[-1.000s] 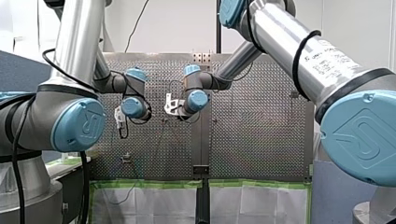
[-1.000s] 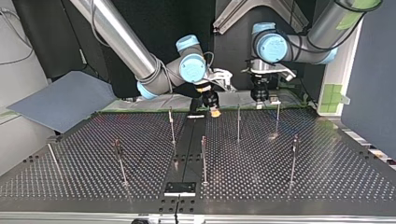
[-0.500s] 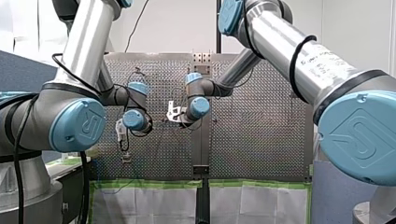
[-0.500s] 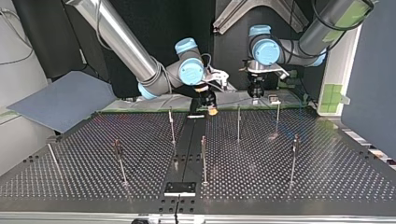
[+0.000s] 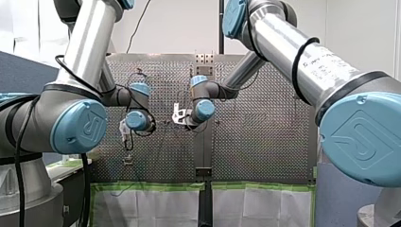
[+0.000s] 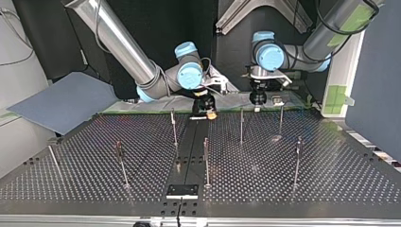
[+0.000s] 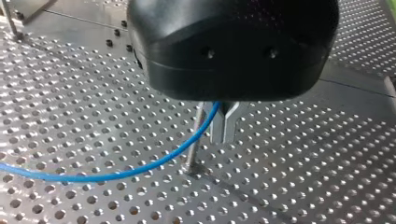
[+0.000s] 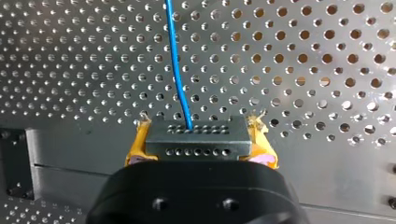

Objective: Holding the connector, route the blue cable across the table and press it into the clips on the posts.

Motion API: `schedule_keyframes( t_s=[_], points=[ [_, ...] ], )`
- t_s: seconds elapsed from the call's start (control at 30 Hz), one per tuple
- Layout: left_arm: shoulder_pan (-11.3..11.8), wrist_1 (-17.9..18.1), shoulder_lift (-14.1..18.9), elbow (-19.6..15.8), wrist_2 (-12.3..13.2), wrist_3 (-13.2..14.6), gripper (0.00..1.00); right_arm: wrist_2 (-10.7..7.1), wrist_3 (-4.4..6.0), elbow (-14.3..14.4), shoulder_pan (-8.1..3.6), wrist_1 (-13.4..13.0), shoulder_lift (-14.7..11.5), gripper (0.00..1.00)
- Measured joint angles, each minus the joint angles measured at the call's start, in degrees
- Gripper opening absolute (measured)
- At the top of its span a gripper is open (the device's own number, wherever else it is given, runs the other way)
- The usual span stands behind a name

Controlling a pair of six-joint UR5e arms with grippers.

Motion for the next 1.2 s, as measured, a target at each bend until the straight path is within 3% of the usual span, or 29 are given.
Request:
schedule_keyframes(
  t_s=[0.37, 0.8, 1.03, 1.2],
  points=[
    [0.49, -0.79, 0.00, 1.61, 0.42, -0.49, 0.00, -1.09, 0.00, -1.16, -0.35, -0.06, 0.00, 0.00],
    [-0.93, -6.61, 0.09, 1.25, -2.91, 1.50, 0.00, -1.70, -0.08, -1.20, -0.13, 1.34, -0.06, 0.00],
    [-1.61, -9.64, 1.67, 0.38, -2.76, 1.14, 0.00, -1.70, -0.09, -1.19, -0.08, 2.62, -0.65, 0.00],
    [-1.72, -9.55, 2.56, 0.33, -2.41, 0.35, 0.00, -1.71, -0.02, -1.19, -0.33, 2.69, -2.13, 0.00]
  ],
)
